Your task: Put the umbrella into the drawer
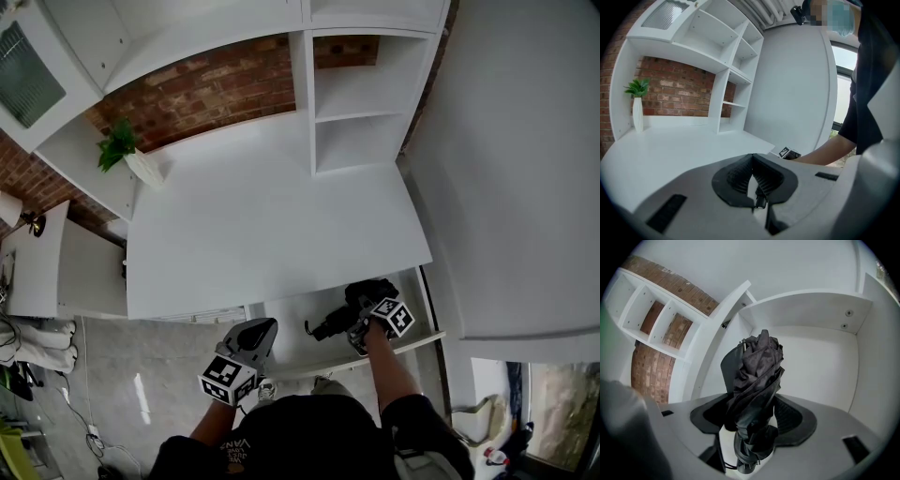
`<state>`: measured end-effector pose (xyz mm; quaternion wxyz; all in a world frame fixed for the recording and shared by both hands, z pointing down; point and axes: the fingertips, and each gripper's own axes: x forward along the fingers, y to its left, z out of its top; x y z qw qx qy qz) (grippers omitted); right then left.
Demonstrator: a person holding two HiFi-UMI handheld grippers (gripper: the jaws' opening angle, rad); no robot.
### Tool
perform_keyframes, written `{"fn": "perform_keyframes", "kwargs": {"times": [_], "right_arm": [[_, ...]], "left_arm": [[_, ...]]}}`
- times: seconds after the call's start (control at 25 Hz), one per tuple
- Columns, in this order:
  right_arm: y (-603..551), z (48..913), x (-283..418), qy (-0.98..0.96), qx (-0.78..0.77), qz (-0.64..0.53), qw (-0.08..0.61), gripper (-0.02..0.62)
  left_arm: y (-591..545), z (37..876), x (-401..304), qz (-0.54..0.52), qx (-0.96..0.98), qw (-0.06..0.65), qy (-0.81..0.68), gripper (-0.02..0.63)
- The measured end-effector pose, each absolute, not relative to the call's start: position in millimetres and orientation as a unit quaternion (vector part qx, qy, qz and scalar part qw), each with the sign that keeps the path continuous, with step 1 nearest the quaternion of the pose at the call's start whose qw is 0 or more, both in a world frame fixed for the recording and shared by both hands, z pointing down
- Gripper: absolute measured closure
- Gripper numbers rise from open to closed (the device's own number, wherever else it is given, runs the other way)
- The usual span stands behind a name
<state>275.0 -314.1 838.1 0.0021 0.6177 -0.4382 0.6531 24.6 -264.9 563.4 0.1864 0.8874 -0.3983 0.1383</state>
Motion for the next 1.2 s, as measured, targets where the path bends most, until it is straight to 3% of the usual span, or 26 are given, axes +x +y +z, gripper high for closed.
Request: {"fn": "perform_keyframes", "kwargs": {"times": [0.4, 1.0, 1.2], "right_arm": [[-304, 796, 278, -0.480, 0.635, 0.605, 0.002, 0.322], [-276, 698, 255, -0.564, 0.658, 0.498, -0.017, 0.583], [-261, 668, 244, -0.591, 0.668, 0.452, -0.021, 0.594]], "left_arm": [[-254, 564, 20, 0.135, 0.898, 0.178, -0.379, 0.600], [-220, 550, -9, 0.111, 0.909, 0.172, -0.362, 0.600], [-206, 543, -19, 0.102, 0.915, 0.168, -0.353, 0.600]]}}
